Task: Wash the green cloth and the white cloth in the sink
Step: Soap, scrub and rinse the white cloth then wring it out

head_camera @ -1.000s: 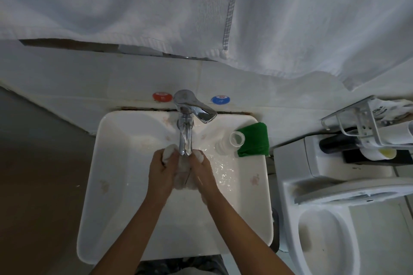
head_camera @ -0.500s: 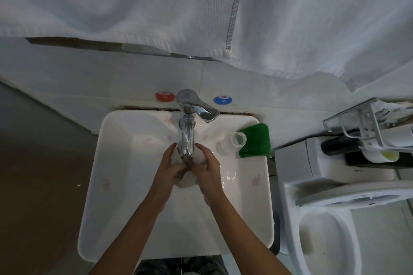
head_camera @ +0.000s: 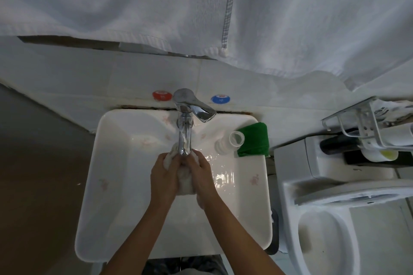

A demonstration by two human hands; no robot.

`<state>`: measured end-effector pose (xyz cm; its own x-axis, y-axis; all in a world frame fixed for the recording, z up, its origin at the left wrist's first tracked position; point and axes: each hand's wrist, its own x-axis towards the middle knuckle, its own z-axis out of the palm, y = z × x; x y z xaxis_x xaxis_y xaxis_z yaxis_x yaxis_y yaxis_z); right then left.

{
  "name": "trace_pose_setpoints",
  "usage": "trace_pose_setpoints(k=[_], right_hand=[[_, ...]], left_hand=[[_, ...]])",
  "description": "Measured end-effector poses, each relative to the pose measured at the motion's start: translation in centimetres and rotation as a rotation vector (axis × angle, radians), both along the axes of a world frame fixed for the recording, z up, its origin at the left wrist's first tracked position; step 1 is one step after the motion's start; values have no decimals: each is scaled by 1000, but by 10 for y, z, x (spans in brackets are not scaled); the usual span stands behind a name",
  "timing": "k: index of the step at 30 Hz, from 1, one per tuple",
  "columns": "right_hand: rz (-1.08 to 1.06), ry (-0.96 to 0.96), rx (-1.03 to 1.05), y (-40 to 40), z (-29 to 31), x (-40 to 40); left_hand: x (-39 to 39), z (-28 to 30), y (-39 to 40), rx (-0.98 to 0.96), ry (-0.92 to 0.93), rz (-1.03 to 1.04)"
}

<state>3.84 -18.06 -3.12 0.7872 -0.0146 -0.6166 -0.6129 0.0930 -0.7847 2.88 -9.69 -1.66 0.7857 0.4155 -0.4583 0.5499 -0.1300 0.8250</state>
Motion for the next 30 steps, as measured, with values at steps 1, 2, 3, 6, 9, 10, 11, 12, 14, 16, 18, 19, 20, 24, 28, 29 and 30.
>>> trace_pose_setpoints(k=[1,2,3,6,9,10,11,12,14,16,18,19,20,24,28,29,30], right_hand=[[10,-6,1,-1,0,0],[13,-16,-5,-2,1,-1],[9,-32,-24,-1,0,-2],[-110,-36,-154,1,-2,-1],[-348,-6,-210,-2,-6,3],[-402,-22,-212,-3,-6,4],[-433,-42,-211,-4,-6,4],[-445,-62,-211,-4,-4,3],[-428,-90,-187,-3,-1,2],[-388,-79,-108,0,-2,-1],[-345,-85,-41,3,-6,-3],[-315,-98,-16,5,-7,-4],[-291,-109,13,6,-9,-4],[-224,-90,95,14,-11,-9],[-129,-111,-54,19,-6,-9],[-118,-128,-78,19,-5,-8],[-119,-144,-94,19,-4,-6]], left_hand=[[1,-1,1,0,-4,17],[2,-2,2,-4,-9,28],[3,-2,2,-11,-17,39],[2,-3,1,-51,-33,35],[-4,-4,-5,-55,-57,-62],[-7,-3,-7,-67,-63,-70],[-8,-3,-8,-92,-62,-62],[-9,-2,-9,-116,-55,-45],[-9,-2,-11,-142,-55,-25],[-9,-6,-13,-138,-37,-41],[-10,-7,-15,-119,27,-47],[-11,-7,-15,-104,52,-38],[-12,-7,-14,-88,56,-26],[-10,-8,-12,-12,60,25],[-4,-5,-12,108,40,17],[-3,-6,-13,120,25,15],[-2,-6,-13,123,9,20]])
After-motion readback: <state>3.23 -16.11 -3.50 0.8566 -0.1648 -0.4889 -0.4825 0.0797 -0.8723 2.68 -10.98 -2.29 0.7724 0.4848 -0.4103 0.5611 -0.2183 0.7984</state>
